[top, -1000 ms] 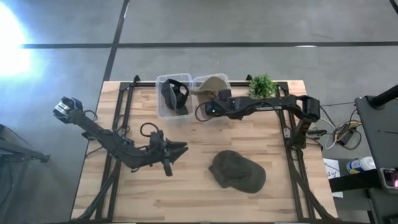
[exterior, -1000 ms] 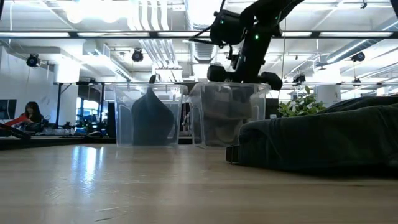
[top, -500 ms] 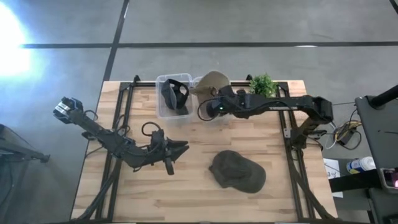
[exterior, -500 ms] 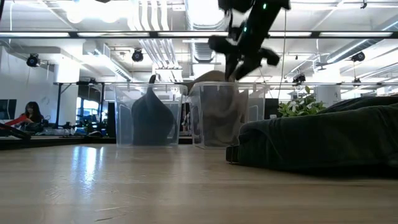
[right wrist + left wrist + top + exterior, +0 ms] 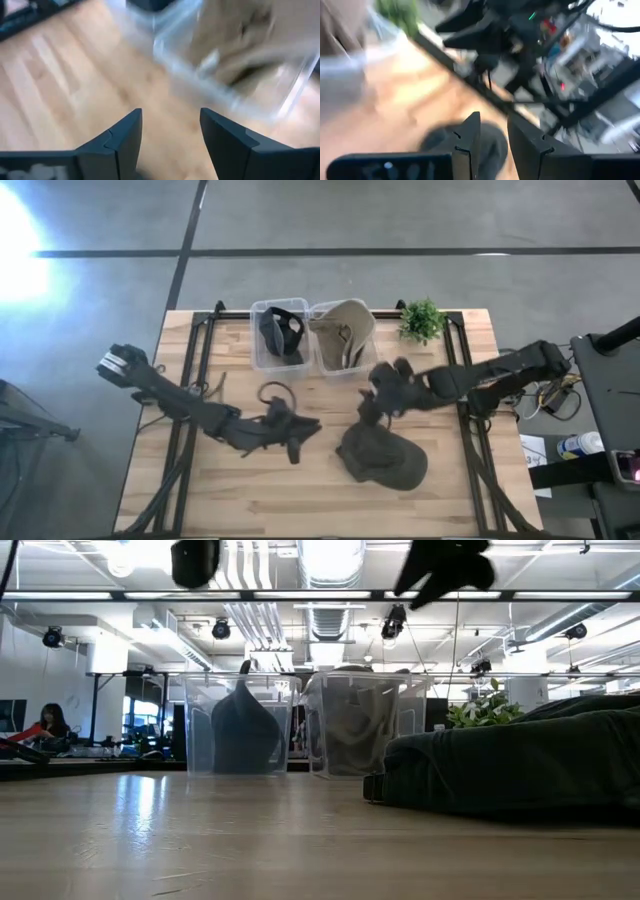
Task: Pick & Place hat
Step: Put the black cap into the left transparent container
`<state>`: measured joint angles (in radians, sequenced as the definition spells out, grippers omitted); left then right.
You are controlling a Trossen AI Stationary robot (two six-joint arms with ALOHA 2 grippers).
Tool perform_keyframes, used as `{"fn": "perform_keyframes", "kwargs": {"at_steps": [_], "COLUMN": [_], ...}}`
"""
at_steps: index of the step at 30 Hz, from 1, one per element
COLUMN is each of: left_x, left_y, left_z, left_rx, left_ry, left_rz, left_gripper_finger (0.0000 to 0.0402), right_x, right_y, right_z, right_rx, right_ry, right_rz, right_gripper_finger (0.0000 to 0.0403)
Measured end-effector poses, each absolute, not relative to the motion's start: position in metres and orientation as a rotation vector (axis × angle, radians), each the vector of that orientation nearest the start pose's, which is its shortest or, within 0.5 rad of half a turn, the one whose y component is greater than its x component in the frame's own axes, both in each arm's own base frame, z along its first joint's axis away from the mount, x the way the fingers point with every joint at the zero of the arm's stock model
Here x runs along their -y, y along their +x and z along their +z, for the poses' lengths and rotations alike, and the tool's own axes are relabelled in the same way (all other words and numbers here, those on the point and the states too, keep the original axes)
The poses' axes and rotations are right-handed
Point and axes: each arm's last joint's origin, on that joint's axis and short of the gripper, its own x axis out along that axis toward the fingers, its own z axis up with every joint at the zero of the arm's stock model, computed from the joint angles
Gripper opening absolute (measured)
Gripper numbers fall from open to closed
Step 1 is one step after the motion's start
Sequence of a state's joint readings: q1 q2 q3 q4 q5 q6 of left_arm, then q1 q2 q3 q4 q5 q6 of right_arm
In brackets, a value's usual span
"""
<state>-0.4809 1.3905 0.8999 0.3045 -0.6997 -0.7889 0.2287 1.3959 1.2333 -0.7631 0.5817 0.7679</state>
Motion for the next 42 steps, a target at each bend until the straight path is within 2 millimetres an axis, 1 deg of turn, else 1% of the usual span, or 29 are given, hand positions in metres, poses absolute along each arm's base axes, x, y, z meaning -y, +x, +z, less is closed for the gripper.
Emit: {"fn": "perform_keyframes", "kwargs": {"at_steps": [2, 4, 8, 11, 14, 17, 19, 22, 24, 27, 32, 35, 39, 42], "left_x": [0.126, 0.129, 0.133, 0.138, 0.142, 0.145, 0.148, 0.155, 0.158, 0.16, 0.159, 0.158, 0.156, 0.153], "left_y": [0.291, 0.299, 0.307, 0.314, 0.325, 0.337, 0.345, 0.355, 0.361, 0.372, 0.392, 0.409, 0.433, 0.445], "left_z": [0.272, 0.263, 0.261, 0.256, 0.239, 0.222, 0.213, 0.204, 0.201, 0.201, 0.214, 0.212, 0.19, 0.169], "left_rx": [-0.121, -0.152, -0.154, -0.186, -0.254, -0.32, -0.35, -0.388, -0.397, -0.388, -0.345, -0.354, -0.445, -0.543], "left_ry": [-0.687, -0.674, -0.641, -0.63, -0.602, -0.609, -0.633, -0.66, -0.666, -0.633, -0.535, -0.47, -0.443, -0.418], "left_rz": [0.228, 0.226, 0.239, 0.212, 0.183, 0.16, 0.147, 0.117, 0.109, 0.105, 0.066, 0.018, -0.043, -0.011], "left_gripper_finger": [0.0092, 0.0092, 0.0092, 0.0092, 0.0092, 0.0092, 0.0092, 0.0092, 0.0092, 0.0092, 0.0092, 0.0092, 0.0092, 0.0092], "right_x": [-0.062, -0.074, -0.089, -0.099, -0.111, -0.12, -0.126, -0.136, -0.142, -0.151, -0.164, -0.174, -0.185, -0.191], "right_y": [0.269, 0.263, 0.256, 0.246, 0.231, 0.214, 0.206, 0.201, 0.198, 0.191, 0.179, 0.169, 0.154, 0.143], "right_z": [0.297, 0.285, 0.261, 0.243, 0.221, 0.201, 0.19, 0.178, 0.173, 0.175, 0.191, 0.198, 0.202, 0.197], "right_rx": [-0.706, -0.725, -0.771, -0.877, -1.029, -1.14, -1.169, -1.173, -1.16, -1.095, -0.98, -0.988, -1.067, -1.177], "right_ry": [0.399, 0.44, 0.517, 0.6, 0.671, 0.748, 0.79, 0.89, 0.959, 1.012, 1.127, 1.177, 1.177, 1.152], "right_rz": [-0.636, -0.649, -0.67, -0.647, -0.615, -0.635, -0.633, -0.583, -0.578, -0.617, -0.619, -0.604, -0.626, -0.664], "right_gripper_finger": [0.0192, 0.019, 0.0187, 0.0189, 0.0193, 0.0196, 0.0196, 0.0196, 0.0196, 0.0196, 0.0196, 0.0196, 0.0196, 0.0196]}}
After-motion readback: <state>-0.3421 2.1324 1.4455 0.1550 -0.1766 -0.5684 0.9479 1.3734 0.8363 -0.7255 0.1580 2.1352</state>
